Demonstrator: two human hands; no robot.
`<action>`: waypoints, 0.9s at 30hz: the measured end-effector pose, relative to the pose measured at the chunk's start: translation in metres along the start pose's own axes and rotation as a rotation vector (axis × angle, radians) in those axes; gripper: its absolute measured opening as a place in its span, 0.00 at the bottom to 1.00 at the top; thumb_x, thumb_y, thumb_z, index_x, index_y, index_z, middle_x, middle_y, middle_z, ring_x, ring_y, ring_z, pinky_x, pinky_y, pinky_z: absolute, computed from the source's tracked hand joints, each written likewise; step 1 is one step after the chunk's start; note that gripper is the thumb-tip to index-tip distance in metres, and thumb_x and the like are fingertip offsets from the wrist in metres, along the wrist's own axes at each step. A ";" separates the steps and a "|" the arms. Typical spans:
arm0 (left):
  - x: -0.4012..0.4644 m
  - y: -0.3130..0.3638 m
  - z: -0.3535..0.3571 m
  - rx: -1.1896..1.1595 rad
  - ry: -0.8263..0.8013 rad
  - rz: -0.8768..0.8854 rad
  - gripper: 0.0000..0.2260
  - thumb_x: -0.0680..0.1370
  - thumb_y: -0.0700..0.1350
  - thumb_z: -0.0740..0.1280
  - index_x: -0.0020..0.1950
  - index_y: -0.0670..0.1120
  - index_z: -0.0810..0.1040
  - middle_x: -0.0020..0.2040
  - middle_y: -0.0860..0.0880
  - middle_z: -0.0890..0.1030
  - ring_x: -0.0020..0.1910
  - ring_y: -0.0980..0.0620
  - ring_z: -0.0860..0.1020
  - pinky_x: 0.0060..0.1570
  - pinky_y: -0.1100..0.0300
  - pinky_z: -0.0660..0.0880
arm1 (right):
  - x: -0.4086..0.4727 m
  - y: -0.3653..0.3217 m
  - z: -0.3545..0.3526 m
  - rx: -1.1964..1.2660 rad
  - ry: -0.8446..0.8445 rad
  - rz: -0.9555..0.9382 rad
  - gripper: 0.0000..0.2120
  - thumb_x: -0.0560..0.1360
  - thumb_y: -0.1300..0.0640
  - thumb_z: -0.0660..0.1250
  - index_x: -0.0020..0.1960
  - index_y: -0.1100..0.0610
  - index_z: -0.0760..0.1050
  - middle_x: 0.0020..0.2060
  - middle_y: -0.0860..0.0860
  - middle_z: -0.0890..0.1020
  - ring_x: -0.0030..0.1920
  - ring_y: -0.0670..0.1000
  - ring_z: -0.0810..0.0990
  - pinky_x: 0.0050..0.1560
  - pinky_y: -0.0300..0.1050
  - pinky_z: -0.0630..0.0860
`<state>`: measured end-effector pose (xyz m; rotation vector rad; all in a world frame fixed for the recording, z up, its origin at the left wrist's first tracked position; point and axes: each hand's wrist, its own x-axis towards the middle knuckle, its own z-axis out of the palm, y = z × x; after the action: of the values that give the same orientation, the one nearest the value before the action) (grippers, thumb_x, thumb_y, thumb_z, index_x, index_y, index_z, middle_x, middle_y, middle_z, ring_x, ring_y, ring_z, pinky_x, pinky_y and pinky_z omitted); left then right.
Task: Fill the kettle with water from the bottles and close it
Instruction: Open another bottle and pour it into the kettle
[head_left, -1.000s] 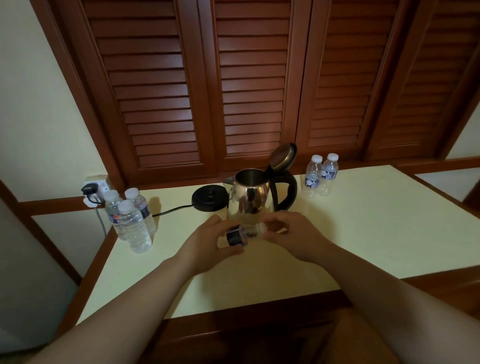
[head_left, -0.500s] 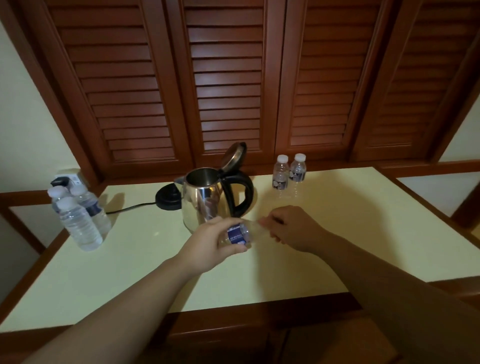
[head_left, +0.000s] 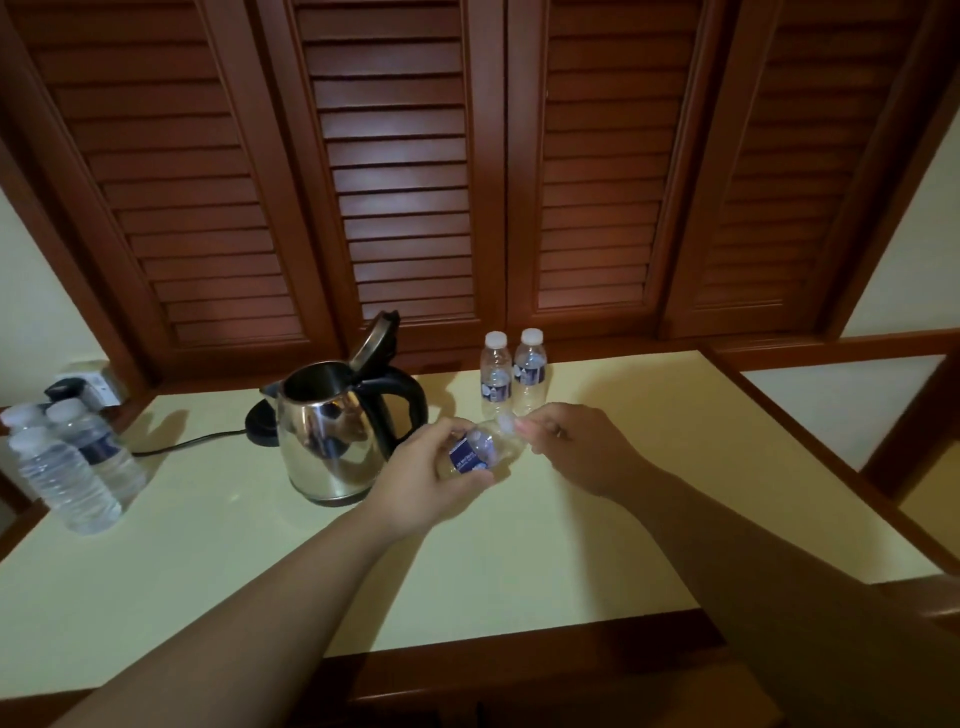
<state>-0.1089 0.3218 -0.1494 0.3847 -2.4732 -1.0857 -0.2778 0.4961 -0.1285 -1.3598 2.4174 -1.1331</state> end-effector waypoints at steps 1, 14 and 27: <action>0.005 0.002 0.005 -0.028 0.016 -0.031 0.21 0.68 0.62 0.76 0.57 0.65 0.75 0.56 0.57 0.80 0.53 0.59 0.80 0.51 0.62 0.76 | 0.000 0.007 -0.005 0.000 -0.007 0.021 0.22 0.81 0.35 0.59 0.38 0.50 0.74 0.34 0.50 0.78 0.38 0.50 0.77 0.43 0.47 0.72; 0.059 -0.002 0.064 -0.299 0.007 -0.216 0.22 0.70 0.43 0.79 0.60 0.54 0.75 0.54 0.53 0.85 0.53 0.50 0.84 0.54 0.53 0.81 | -0.011 0.083 -0.014 0.011 0.056 0.232 0.12 0.77 0.43 0.72 0.54 0.50 0.83 0.49 0.43 0.84 0.47 0.41 0.81 0.44 0.35 0.72; 0.037 -0.075 0.045 0.569 -0.291 -0.123 0.44 0.74 0.77 0.52 0.85 0.56 0.53 0.85 0.57 0.50 0.83 0.57 0.46 0.82 0.51 0.48 | 0.021 0.045 0.039 -0.002 0.023 0.215 0.31 0.65 0.39 0.81 0.61 0.48 0.73 0.47 0.43 0.80 0.46 0.44 0.79 0.45 0.36 0.71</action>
<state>-0.1566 0.2860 -0.2231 0.5827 -3.0385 -0.4790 -0.3023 0.4722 -0.1819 -1.0608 2.5074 -1.0962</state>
